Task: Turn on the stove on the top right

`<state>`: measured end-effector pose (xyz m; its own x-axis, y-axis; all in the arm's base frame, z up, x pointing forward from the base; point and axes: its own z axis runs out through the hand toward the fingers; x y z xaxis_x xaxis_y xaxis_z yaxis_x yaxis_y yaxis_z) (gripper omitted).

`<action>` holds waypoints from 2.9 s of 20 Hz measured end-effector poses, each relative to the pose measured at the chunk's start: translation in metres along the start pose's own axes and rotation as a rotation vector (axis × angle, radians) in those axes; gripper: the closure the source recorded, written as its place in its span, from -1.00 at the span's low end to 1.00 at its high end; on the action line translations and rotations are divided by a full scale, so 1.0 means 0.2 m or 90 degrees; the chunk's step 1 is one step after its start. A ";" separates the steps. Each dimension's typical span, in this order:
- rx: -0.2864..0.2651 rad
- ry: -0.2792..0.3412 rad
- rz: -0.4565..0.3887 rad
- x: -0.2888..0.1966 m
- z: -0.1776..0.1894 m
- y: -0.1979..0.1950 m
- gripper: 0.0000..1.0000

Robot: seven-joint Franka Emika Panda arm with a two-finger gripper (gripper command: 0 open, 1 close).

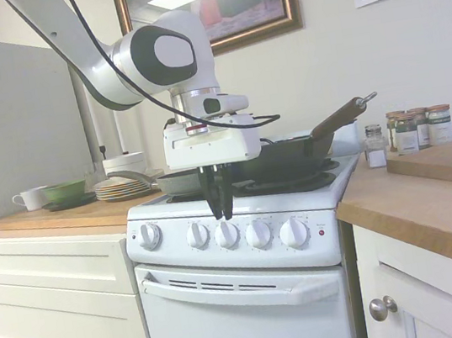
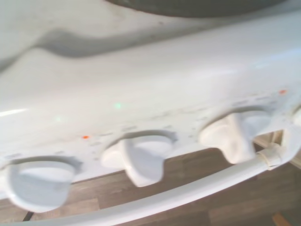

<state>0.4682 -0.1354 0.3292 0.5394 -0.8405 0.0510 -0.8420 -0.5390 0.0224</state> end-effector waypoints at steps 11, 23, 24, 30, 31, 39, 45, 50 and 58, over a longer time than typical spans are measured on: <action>-0.006 0.010 0.007 0.09 0.03 0.01 1.00; -0.015 0.026 0.006 0.19 0.10 -0.02 1.00; -0.016 0.027 0.006 0.20 0.11 -0.02 1.00; -0.024 0.028 0.006 0.24 0.16 -0.05 1.00; -0.025 0.027 0.006 0.25 0.17 -0.05 1.00; -0.029 0.029 0.002 0.24 0.19 -0.09 1.00; -0.032 0.032 0.001 0.23 0.20 -0.10 1.00; -0.036 0.036 0.002 0.22 0.20 -0.12 1.00; -0.040 0.041 0.007 0.20 0.21 -0.12 1.00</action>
<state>0.5103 -0.1586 0.2889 0.5307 -0.8396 0.1161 -0.8475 -0.5240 0.0847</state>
